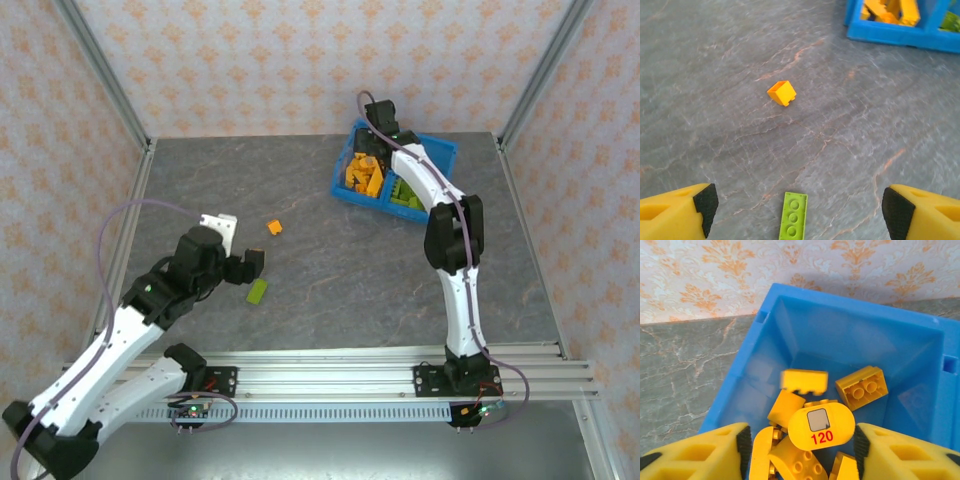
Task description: Sort the legos into containers by color
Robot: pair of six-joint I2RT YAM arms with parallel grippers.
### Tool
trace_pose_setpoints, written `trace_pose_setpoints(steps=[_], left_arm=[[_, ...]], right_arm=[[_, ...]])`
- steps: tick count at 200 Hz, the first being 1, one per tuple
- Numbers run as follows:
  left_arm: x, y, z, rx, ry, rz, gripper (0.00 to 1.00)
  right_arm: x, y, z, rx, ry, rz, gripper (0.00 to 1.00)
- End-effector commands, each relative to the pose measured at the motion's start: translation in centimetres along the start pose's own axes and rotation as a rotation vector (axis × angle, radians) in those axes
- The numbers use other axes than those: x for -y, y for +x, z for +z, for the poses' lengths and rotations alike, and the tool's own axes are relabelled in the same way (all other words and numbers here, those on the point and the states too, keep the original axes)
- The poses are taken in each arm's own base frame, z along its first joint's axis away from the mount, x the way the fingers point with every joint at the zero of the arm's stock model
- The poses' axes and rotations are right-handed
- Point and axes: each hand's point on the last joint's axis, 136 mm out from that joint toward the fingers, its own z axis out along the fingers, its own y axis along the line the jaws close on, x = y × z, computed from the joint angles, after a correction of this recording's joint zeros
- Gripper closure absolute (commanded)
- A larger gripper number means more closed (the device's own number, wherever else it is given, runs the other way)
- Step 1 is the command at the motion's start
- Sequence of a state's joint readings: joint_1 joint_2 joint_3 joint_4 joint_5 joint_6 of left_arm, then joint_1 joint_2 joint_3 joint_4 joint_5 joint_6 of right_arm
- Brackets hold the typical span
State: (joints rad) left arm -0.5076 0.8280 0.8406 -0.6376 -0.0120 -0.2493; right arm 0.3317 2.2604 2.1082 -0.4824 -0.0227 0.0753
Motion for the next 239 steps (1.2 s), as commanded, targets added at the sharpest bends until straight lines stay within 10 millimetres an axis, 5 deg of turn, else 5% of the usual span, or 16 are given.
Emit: trace_pose_setpoints(steps=[1,31,66,93,107,165,194,239], left_arm=[[-1.0,-1.5,1.9,0.002,-0.106,-0.242,0.13],[-0.9,-2.2,5.8,-0.031,-0.185,-0.358,0.13],[-0.4,-3.1,11.2,-0.077,-0.225,-0.405,0.13],[-0.3,-3.1,16.0,-0.137,-0.243,-0.404,0.13],[-0.1,-3.0,18.3,-0.167,-0.235,-0.403,0.13],[-1.2,-1.3,23.7,-0.226,-0.32,-0.435,0.18],[-2.0,0.3,25.0,-0.27,-0.358,-0.442,0.24],[-3.4,1.7,26.3,-0.311,-0.403,-0.405,0.39]], right_arm=[[-0.2,-2.6,-6.0,0.051,-0.048,0.02,0.4],[-2.1,-1.1,-12.3,0.022,-0.206,0.052,0.32],[-5.0,3.3,-20.6,-0.025,-0.416,0.04,0.16],[-5.2,5.9,-25.9,0.039,-0.477,0.008,0.0],[-5.0,6.7,-27.9,0.054,-0.518,0.023,0.01],[-7.5,11.7,-32.1,-0.186,-0.746,-0.073,0.01],[-8.1,14.3,-31.8,-0.299,-0.746,-0.098,0.01],[-9.1,15.7,-31.1,-0.348,-0.771,-0.092,0.02]])
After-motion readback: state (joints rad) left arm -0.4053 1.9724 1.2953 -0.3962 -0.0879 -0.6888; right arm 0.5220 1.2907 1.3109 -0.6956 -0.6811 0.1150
